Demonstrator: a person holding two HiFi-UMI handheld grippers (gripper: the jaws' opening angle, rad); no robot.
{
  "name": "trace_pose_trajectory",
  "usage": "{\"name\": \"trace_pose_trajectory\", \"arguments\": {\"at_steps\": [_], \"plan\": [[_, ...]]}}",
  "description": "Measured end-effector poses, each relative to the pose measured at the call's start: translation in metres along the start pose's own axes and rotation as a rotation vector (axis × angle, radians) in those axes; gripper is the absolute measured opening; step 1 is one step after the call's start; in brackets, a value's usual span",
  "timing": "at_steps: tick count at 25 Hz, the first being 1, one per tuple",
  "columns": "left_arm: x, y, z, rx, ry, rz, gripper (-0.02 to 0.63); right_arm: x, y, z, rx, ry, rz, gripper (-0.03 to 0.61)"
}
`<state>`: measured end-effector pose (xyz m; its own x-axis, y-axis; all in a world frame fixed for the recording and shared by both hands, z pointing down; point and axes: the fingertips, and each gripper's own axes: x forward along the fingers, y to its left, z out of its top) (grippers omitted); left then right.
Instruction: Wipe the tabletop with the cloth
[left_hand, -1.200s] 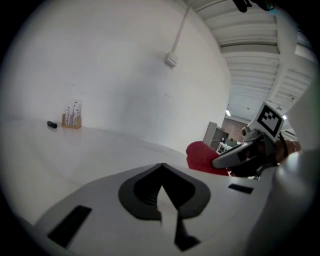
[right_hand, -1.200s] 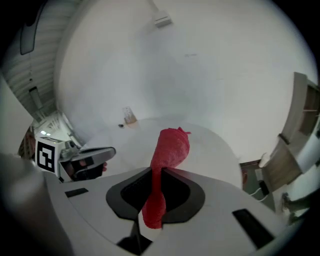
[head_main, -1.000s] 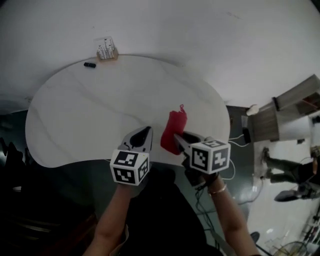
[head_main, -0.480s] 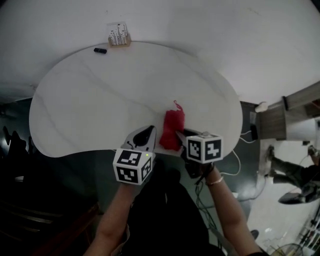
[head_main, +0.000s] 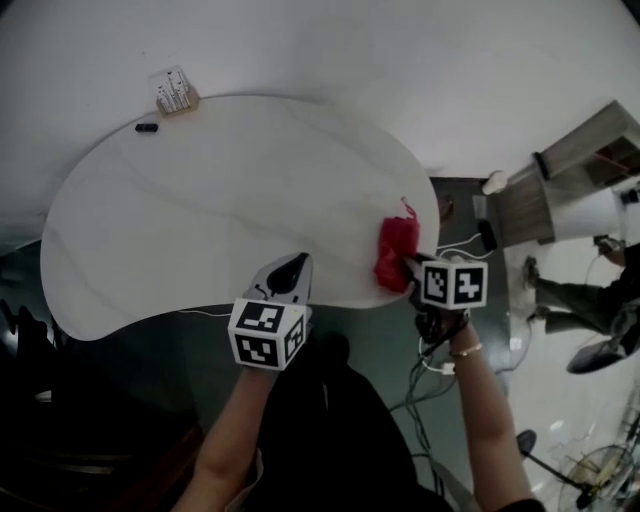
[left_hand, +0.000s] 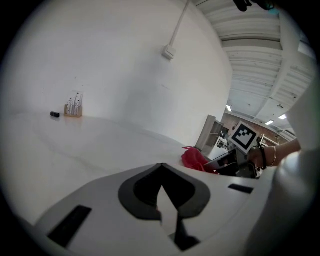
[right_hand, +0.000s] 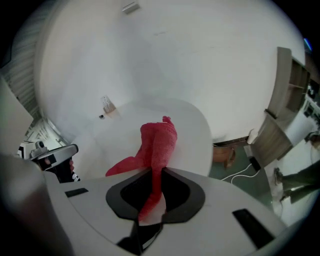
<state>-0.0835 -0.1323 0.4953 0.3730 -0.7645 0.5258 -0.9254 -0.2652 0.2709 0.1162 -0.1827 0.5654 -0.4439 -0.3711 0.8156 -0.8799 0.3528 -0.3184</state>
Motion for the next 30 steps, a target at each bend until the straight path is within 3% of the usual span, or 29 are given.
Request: {"name": "trace_pose_trajectory", "arguments": {"at_steps": [4,9,15,19,25,30], "plan": [[0.017,-0.031,0.001,0.019,0.003,-0.031,0.002,-0.022,-0.052,-0.007,0.073,-0.029,-0.05,0.046],[0.03,-0.069,0.006,0.051,-0.008,-0.059,0.002,-0.046,-0.108,-0.022,0.067,-0.038,-0.169,0.046],[0.026,-0.085,0.01,0.078,-0.028,-0.044,0.002,-0.091,-0.114,-0.02,0.089,-0.132,-0.189,0.046],[0.008,-0.069,0.002,0.059,-0.031,0.001,0.002,-0.113,-0.056,-0.004,-0.035,-0.191,-0.156,0.046],[-0.034,-0.014,-0.002,-0.013,-0.073,0.126,0.002,-0.071,0.095,0.021,-0.182,-0.194,0.171,0.046],[-0.085,0.041,-0.015,-0.071,-0.097,0.244,0.002,-0.023,0.213,0.002,-0.274,-0.137,0.384,0.046]]}}
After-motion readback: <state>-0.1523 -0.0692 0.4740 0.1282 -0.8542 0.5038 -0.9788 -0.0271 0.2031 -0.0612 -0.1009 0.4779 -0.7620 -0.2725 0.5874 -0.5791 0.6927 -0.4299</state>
